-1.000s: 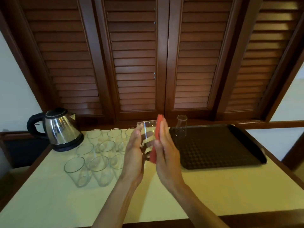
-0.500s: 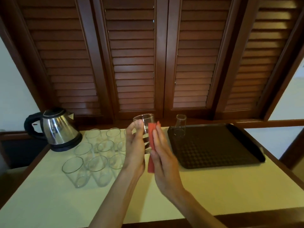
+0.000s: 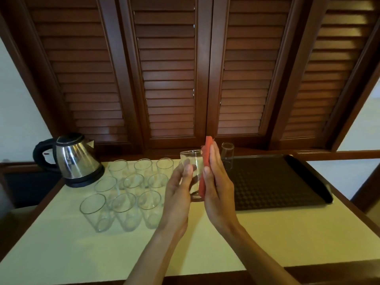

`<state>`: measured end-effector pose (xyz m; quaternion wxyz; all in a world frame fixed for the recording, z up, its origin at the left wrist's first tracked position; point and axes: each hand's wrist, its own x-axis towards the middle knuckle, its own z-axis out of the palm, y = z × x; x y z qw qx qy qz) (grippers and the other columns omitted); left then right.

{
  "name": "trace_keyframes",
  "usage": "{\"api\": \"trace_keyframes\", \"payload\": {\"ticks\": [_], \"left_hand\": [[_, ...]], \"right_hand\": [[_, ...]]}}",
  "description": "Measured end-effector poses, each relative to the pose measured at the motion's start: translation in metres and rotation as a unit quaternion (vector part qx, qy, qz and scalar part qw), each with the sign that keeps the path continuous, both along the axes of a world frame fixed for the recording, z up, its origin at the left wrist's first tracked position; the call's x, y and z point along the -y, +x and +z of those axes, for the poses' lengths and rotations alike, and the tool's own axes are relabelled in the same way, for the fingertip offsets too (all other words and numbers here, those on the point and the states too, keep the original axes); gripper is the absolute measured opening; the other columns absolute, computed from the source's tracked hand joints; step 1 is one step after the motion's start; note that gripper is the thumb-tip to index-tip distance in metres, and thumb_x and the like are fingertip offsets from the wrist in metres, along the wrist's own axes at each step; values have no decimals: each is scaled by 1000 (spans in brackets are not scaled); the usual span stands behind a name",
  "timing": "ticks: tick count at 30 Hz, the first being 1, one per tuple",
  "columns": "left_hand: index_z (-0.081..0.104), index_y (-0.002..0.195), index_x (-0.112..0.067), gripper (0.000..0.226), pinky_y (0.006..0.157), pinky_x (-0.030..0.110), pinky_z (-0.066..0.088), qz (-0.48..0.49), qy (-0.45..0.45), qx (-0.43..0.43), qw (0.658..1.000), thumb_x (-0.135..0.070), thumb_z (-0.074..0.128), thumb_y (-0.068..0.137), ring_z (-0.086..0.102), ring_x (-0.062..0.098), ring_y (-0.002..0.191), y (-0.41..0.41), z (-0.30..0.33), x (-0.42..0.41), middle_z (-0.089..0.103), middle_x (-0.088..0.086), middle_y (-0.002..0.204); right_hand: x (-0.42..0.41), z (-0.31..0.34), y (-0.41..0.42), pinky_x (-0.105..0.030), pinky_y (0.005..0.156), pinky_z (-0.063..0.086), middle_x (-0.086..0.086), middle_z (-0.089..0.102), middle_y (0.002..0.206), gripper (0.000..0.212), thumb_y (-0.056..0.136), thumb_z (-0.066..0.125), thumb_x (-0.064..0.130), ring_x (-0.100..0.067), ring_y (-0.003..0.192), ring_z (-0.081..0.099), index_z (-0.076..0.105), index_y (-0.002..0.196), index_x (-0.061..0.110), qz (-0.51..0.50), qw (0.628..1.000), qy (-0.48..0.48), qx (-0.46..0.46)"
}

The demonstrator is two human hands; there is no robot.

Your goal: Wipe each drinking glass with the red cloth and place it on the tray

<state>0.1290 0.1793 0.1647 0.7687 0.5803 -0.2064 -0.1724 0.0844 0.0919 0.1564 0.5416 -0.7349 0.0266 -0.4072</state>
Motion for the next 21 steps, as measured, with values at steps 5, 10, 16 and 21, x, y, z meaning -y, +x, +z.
{"api": "trace_keyframes", "payload": {"ticks": [5,10,16,21], "left_hand": [[70,128,-27,53,107,49,51,7,-5,-56,998,-64,45,100,69,21,121,13,9,-2,74,5,127],[57,144,-32,61,105,36,51,-2,-2,-37,999,-54,70,89,60,9,128,0,1,-2,58,-4,146],[62,140,-33,51,112,49,48,18,-12,-24,999,-55,55,94,66,14,124,6,4,-7,72,-3,130],[66,135,-30,51,101,42,55,-25,17,-60,998,-60,43,100,69,17,120,2,2,-10,74,2,127]], "right_hand": [[-25,-26,-10,-27,125,16,5,10,170,52,109,32,31,-12,156,10,21,158,21,9,993,-113,-18],[-5,0,3,-29,123,25,10,19,166,54,108,34,29,-2,152,20,18,159,18,19,999,27,-9],[-17,-18,-4,-14,119,22,28,15,164,53,109,32,27,3,151,17,15,159,16,26,999,-32,-19],[-22,-12,-3,-22,125,12,13,3,169,56,107,23,48,-7,156,5,13,158,28,-25,995,-88,-32]]}}
